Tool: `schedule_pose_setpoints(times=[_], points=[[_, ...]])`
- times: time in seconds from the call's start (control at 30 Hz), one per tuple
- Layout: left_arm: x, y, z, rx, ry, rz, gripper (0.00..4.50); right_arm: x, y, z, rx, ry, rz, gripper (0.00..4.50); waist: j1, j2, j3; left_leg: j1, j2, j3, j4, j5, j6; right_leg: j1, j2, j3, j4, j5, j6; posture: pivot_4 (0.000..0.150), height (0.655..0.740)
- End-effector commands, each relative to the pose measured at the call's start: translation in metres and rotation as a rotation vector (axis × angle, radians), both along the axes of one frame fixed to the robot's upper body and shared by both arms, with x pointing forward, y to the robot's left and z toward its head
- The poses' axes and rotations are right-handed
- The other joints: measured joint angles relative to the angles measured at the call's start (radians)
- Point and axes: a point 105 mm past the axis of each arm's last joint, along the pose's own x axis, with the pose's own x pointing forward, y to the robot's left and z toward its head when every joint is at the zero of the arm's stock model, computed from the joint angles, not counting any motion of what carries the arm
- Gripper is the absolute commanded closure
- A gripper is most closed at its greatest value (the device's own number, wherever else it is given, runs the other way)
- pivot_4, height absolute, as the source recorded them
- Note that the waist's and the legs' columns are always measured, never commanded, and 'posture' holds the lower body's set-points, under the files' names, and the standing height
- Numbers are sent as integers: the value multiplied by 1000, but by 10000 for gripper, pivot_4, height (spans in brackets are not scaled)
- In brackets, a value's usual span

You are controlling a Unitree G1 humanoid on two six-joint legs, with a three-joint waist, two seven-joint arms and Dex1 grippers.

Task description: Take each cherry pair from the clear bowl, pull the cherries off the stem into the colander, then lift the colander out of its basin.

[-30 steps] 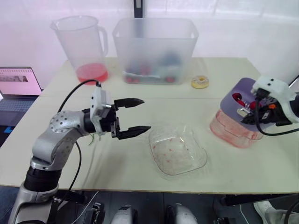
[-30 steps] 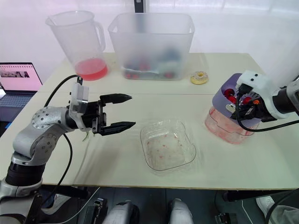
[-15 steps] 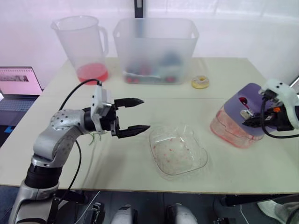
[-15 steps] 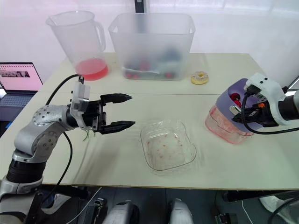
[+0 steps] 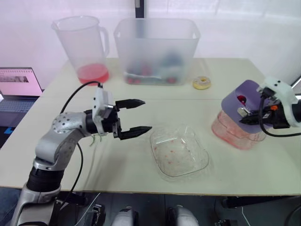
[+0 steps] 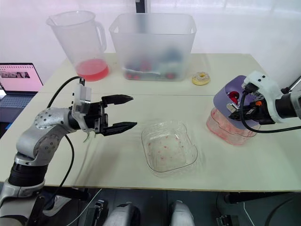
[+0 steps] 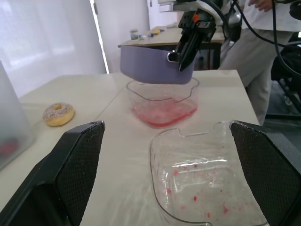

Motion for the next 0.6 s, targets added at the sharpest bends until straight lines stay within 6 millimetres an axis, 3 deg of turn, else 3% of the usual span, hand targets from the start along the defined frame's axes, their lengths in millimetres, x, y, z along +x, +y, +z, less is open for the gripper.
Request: schedule_pose_setpoints(times=[0.03, 0.27, 0.4, 0.6], points=[[-6, 1, 10, -10, -46, 0, 0, 2, -1, 17, -17, -75, -11, 42715, -1, 0, 0, 0, 0, 0, 0, 0, 0, 0, 0, 0, 0, 0, 0, 1500, 6886], [-4, 1, 13, -6, -49, -2, 0, 6, -11, 17, -49, -109, -60, 42715, 0, 0, 0, 0, 0, 0, 0, 0, 0, 0, 0, 0, 0, 0, 0, 1500, 6886], [-1, 2, 14, -5, -55, 10, 0, 4, -4, 14, 2, -95, -36, 42715, -1, 0, 0, 0, 0, 0, 0, 0, 0, 0, 0, 0, 0, 0, 0, 1500, 6886], [-1, 4, 13, -4, -11, -6, 0, 4, -17, 3, -110, -74, -59, 42715, 1, 0, 0, 0, 0, 0, 0, 0, 0, 0, 0, 0, 0, 0, 0, 1500, 6886]])
